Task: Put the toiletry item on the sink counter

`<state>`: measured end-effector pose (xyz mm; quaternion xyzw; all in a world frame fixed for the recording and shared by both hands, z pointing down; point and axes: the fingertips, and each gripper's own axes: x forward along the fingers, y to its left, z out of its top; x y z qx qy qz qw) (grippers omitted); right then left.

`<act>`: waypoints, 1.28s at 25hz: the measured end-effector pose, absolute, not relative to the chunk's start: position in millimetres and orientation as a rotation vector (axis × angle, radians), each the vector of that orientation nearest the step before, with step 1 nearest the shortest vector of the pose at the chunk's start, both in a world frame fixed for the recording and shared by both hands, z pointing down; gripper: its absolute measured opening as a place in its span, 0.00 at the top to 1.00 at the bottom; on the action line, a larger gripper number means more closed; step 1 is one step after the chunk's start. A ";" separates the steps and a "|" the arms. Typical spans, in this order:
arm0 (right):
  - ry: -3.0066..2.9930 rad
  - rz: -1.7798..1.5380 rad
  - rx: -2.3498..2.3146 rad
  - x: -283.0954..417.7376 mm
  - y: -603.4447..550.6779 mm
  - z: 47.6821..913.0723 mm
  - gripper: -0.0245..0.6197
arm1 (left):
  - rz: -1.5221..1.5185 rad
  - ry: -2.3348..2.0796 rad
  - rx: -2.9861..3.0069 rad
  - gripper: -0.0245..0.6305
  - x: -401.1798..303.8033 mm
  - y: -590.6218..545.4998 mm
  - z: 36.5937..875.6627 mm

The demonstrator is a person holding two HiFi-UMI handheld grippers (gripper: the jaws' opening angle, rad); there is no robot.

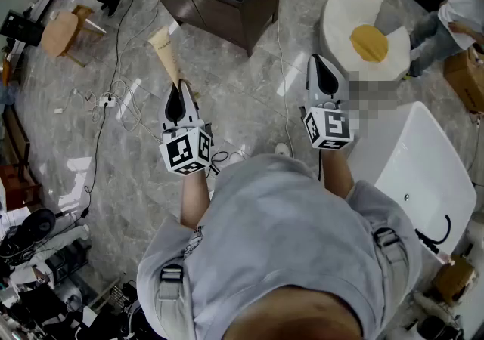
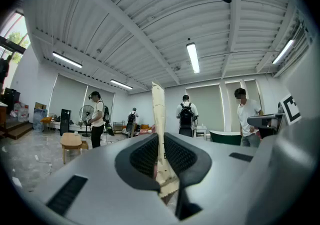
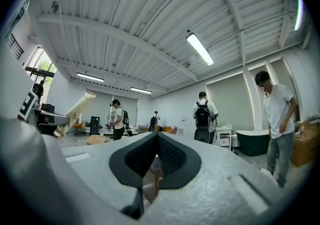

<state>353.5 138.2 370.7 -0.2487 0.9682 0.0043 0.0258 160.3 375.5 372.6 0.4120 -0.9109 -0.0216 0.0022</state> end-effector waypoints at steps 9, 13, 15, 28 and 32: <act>2.998 0.015 -0.758 362.0 138.6 367.6 0.95 | -0.065 -2.856 1.290 0.91 170.8 374.5 370.5; 2.997 0.014 -0.747 367.2 131.8 367.1 0.95 | -0.060 -2.858 1.286 0.91 176.6 367.0 370.1; 3.000 0.018 -0.735 367.8 127.4 368.9 0.95 | -0.055 -2.858 1.282 0.91 178.1 361.6 371.5; 3.039 0.040 -0.649 396.4 93.6 379.3 0.95 | -0.058 -2.863 1.214 0.91 213.8 327.2 381.8; 3.050 0.030 -0.613 399.8 84.1 382.5 0.95 | -0.046 -2.857 1.191 0.91 222.9 318.7 387.3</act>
